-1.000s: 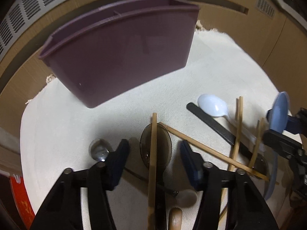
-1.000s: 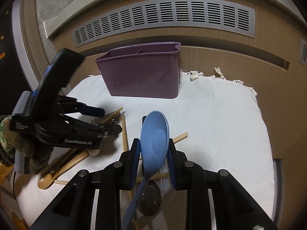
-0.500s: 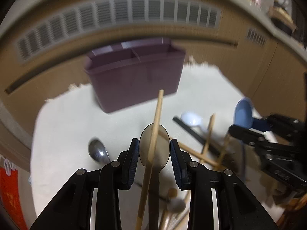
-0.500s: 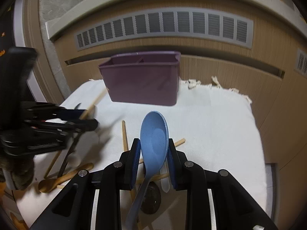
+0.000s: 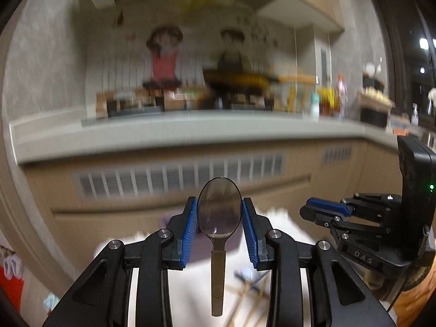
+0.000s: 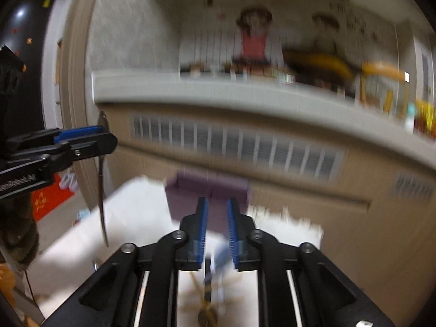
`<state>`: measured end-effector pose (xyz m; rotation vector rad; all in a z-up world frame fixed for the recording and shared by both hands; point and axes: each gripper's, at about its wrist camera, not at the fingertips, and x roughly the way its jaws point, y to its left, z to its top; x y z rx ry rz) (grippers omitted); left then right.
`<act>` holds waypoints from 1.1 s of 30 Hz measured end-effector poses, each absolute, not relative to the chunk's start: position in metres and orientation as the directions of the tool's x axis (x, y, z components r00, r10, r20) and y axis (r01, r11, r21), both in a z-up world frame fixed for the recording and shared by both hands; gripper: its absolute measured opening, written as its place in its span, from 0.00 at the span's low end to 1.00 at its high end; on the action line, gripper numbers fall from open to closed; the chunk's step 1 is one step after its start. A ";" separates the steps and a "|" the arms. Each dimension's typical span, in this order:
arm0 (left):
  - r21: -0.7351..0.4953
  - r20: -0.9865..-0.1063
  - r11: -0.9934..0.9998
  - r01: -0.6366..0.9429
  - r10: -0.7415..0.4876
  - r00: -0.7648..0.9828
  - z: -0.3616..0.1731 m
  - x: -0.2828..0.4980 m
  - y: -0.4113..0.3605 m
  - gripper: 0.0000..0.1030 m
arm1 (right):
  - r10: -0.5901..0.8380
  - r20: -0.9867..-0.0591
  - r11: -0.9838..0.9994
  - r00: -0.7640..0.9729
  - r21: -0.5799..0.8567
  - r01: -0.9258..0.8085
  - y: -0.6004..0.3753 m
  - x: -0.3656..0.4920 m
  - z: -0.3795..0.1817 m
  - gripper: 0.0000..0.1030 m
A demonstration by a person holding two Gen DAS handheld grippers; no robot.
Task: Organize utensils
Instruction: 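Lift the metal spoon with the left gripper while the right gripper lifts the blue spoon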
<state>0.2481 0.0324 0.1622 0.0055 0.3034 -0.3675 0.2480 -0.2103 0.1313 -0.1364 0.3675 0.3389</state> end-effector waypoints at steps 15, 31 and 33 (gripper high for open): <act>-0.122 -0.438 0.950 0.287 -0.311 0.844 0.084 0.263 0.054 0.33 | 0.274 -0.674 0.932 0.686 0.011 -0.361 -0.229 0.307 0.022 0.18; -0.090 -0.478 0.967 0.238 -0.251 0.841 0.016 0.265 0.077 0.33 | 0.133 -0.815 0.931 0.563 0.298 0.211 -0.267 0.340 -0.064 0.68; -0.103 -0.470 0.964 0.246 -0.265 0.842 0.013 0.268 0.080 0.33 | 0.105 -0.808 0.937 0.579 0.275 0.215 -0.263 0.343 -0.058 0.71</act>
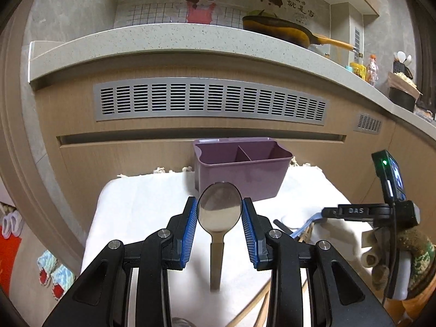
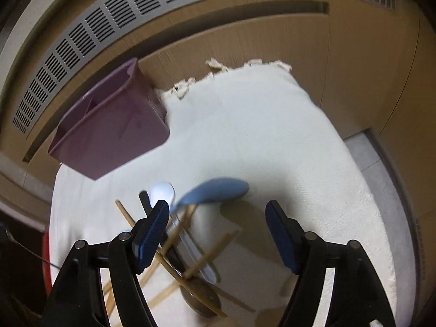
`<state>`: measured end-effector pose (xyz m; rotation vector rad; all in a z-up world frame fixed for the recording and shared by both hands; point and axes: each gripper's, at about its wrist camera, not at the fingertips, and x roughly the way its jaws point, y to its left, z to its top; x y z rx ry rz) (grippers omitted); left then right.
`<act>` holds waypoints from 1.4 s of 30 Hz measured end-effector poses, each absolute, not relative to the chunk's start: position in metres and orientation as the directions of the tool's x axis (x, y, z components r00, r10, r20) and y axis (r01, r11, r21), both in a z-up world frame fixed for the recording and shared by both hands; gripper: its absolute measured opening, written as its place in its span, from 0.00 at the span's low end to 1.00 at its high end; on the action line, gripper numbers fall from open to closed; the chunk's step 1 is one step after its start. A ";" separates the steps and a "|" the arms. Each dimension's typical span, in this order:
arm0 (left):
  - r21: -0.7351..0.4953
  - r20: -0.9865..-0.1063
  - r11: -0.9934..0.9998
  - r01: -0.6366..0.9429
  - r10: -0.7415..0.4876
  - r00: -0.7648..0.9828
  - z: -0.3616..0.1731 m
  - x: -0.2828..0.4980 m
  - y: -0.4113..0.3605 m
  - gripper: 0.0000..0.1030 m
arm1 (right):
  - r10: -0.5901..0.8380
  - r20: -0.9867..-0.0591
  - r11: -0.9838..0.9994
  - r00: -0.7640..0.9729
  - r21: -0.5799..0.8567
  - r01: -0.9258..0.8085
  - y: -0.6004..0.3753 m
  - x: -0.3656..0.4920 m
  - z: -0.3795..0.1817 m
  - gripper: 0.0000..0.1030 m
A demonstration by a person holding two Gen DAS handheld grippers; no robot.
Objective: Organize utensils
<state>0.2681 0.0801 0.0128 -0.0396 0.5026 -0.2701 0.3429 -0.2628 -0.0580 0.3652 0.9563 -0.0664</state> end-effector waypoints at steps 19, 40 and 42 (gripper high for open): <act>-0.241 -0.450 0.930 0.277 -0.360 0.817 0.009 0.268 0.109 0.33 | 0.020 -0.863 0.924 0.504 0.208 0.320 -0.260 0.370 -0.056 0.73; -0.220 -0.541 0.963 0.158 -0.255 0.801 0.000 0.269 0.119 0.50 | -0.032 -0.842 0.979 0.538 0.083 0.187 -0.228 0.416 -0.079 0.51; -0.192 -0.573 0.973 0.131 -0.220 0.790 -0.006 0.266 0.126 0.53 | 0.003 -0.842 0.987 0.540 0.090 0.135 -0.228 0.408 -0.077 0.51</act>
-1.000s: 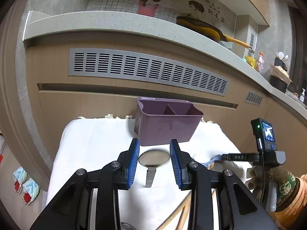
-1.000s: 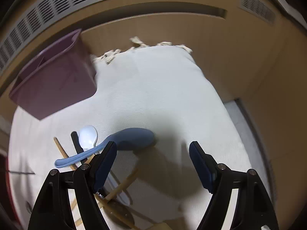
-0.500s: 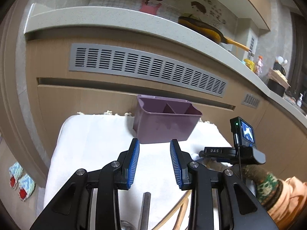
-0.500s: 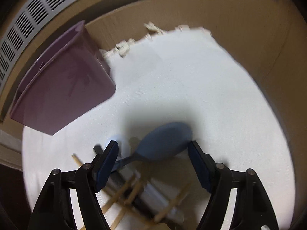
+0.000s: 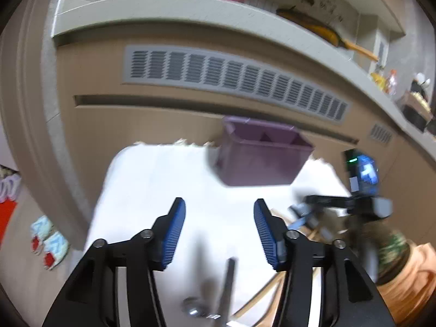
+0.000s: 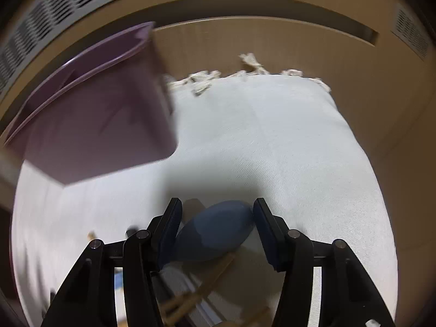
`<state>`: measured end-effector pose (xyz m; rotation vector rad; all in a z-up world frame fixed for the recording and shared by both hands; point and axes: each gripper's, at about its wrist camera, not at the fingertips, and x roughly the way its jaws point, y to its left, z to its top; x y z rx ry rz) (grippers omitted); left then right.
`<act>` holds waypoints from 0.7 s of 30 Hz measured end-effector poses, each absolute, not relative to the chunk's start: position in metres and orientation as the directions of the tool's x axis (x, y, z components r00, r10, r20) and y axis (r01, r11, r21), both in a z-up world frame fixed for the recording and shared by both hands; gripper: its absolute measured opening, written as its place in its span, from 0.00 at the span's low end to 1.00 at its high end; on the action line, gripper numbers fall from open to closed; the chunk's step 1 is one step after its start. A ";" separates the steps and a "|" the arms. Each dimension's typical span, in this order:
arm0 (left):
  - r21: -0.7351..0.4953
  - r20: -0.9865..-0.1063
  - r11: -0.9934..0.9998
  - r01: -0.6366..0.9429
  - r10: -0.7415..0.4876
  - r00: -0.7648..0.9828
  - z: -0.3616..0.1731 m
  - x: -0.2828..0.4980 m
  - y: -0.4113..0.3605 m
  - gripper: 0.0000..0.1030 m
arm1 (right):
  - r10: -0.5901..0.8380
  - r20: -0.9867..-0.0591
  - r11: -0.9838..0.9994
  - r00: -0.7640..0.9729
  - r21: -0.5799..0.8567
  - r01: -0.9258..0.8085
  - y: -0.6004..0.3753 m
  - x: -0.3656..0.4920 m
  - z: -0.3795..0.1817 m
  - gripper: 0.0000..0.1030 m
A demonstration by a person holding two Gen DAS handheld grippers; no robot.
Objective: Organize utensils
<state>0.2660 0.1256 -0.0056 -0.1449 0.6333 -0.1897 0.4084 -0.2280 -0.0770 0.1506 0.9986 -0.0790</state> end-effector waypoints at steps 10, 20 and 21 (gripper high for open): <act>-0.114 -0.684 0.990 0.085 -0.140 0.716 -0.041 0.240 0.146 0.58 | 0.202 -0.844 0.933 0.496 0.320 0.164 -0.254 0.361 -0.079 0.65; -0.109 -0.763 0.983 0.147 -0.177 0.621 -0.066 0.200 0.153 0.61 | 0.107 -0.807 0.987 0.581 0.159 0.039 -0.215 0.380 -0.075 0.23; -0.114 -0.771 0.980 0.161 -0.189 0.608 -0.068 0.197 0.150 0.61 | 0.106 -0.799 0.989 0.592 0.145 0.019 -0.214 0.379 -0.072 0.16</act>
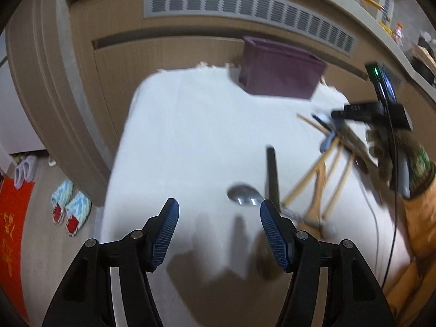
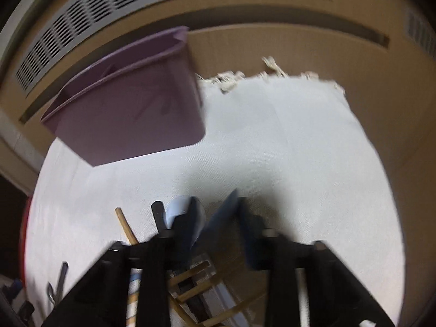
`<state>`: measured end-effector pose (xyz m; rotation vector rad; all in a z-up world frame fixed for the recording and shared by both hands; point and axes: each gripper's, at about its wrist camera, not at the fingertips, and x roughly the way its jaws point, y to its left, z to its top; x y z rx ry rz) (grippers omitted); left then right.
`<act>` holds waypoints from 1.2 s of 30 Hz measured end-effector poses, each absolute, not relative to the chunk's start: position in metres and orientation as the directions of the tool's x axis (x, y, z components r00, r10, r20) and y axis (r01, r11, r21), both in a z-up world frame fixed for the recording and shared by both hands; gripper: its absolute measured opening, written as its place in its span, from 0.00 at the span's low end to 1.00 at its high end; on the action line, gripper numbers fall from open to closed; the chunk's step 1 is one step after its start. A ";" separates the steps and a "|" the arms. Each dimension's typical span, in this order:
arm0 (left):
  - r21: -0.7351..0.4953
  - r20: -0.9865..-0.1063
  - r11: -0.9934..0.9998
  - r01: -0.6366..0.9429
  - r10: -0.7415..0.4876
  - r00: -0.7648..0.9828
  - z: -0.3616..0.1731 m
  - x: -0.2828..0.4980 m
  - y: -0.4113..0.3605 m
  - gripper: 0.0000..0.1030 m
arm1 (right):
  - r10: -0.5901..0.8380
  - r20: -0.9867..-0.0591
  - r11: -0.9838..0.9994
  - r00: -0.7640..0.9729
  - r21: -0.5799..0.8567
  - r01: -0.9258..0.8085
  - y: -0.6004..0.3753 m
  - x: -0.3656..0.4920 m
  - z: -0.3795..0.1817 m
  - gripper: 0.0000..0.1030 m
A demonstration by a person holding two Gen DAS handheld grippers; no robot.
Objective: Organize utensils
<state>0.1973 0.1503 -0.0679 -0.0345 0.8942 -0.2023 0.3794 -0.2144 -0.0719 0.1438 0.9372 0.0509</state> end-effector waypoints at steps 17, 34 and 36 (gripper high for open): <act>-0.049 -0.822 0.991 0.127 -0.113 0.558 -0.095 0.165 0.099 0.54 | 0.283 -0.653 0.959 0.703 0.215 -0.186 -0.243 0.309 -0.009 0.10; -0.003 -0.584 0.988 0.155 -0.128 0.802 -0.001 0.158 0.081 0.33 | 0.272 -0.700 0.962 0.661 0.225 -0.157 -0.269 0.279 -0.010 0.57; 0.009 -0.554 0.986 0.165 -0.132 0.822 0.007 0.162 0.077 0.33 | 0.247 -0.732 0.964 0.635 0.253 -0.084 -0.270 0.289 -0.031 0.60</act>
